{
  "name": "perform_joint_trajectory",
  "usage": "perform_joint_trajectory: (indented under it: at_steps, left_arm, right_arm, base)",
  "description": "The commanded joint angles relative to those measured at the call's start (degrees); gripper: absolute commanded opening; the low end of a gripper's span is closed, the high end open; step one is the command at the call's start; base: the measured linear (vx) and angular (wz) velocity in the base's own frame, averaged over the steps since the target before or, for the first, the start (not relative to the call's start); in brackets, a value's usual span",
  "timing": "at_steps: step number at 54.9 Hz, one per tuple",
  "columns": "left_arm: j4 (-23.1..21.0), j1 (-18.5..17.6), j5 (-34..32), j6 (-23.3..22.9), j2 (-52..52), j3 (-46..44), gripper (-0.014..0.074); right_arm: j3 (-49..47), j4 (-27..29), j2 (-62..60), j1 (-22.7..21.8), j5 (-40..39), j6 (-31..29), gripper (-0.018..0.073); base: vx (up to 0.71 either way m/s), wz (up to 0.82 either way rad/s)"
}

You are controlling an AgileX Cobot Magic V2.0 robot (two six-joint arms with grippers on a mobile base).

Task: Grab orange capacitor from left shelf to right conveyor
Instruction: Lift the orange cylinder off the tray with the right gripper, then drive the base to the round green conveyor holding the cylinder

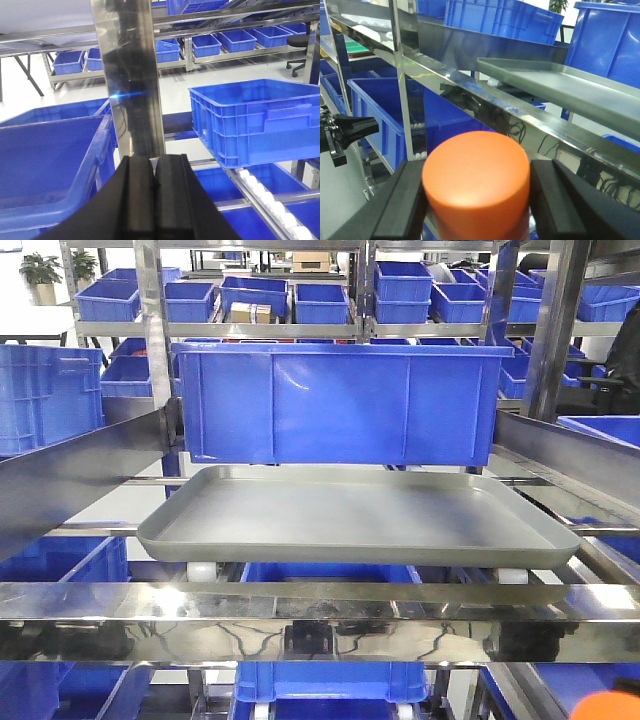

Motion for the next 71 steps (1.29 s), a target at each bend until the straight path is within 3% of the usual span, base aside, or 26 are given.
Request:
perform_joint_trajectory:
  at_steps: [1, 71]
  left_arm:
    - [-0.20, -0.34, -4.74, -0.09, -0.73, 1.86, -0.0006]
    - [-0.20, -0.34, -4.74, -0.09, -0.73, 1.86, -0.0006]
  right_arm:
    - [-1.29, 2.32, 0.12, 0.13, -4.28, -0.64, 0.0327]
    - [-1.29, 2.38, 0.12, 0.13, -4.22, -0.64, 0.0327]
  base:
    - [0.00, 0.00]
    - [0.00, 0.00]
